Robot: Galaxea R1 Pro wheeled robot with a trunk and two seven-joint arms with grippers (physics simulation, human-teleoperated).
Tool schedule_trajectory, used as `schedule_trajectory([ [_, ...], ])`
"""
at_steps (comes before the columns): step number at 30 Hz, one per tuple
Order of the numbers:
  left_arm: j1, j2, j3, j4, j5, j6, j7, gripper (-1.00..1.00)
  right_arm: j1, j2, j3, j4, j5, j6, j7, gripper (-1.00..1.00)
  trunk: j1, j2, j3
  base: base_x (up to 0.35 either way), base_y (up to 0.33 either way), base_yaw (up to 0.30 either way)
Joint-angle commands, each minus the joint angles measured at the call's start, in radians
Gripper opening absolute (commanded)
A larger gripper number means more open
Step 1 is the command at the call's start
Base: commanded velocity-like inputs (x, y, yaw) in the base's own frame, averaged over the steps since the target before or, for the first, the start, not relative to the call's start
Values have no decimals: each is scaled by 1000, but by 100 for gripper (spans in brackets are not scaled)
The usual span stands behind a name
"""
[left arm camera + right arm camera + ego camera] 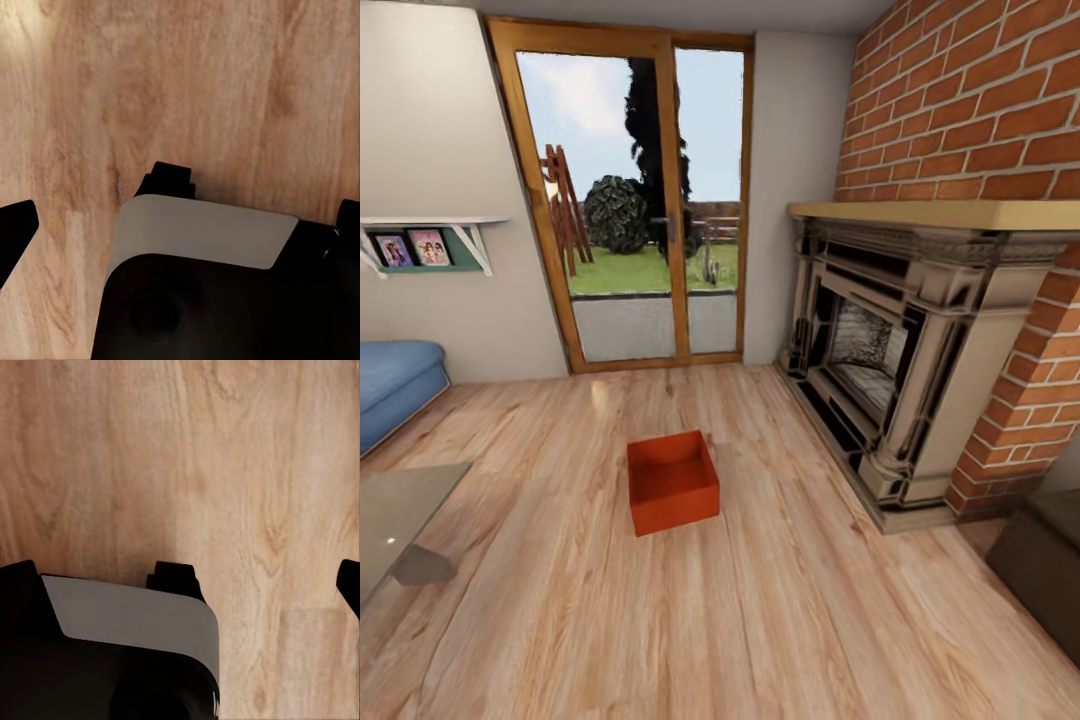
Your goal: Move the two storage containers from the living room to the garage. In the garage, place one container on the floor and stack the other container on top of it (either order is fine).
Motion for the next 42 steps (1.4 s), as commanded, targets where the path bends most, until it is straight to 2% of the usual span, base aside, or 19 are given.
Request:
schedule_trajectory([
  [1, -1, -1, -1, 0, 6, 3, 3, 100, -1, 1, 8, 3, -9, -6, -1, 100, 1, 0, -1, 322, 0, 270],
  [31, -1, -1, -1, 0, 6, 3, 3, 100, -1, 1, 8, 3, -9, -6, -1, 100, 1, 0, -1, 322, 0, 268],
  [42, -1, -1, -1, 0, 6, 3, 3, 100, -1, 1, 8, 3, -9, -6, -1, 100, 1, 0, -1, 322, 0, 50],
])
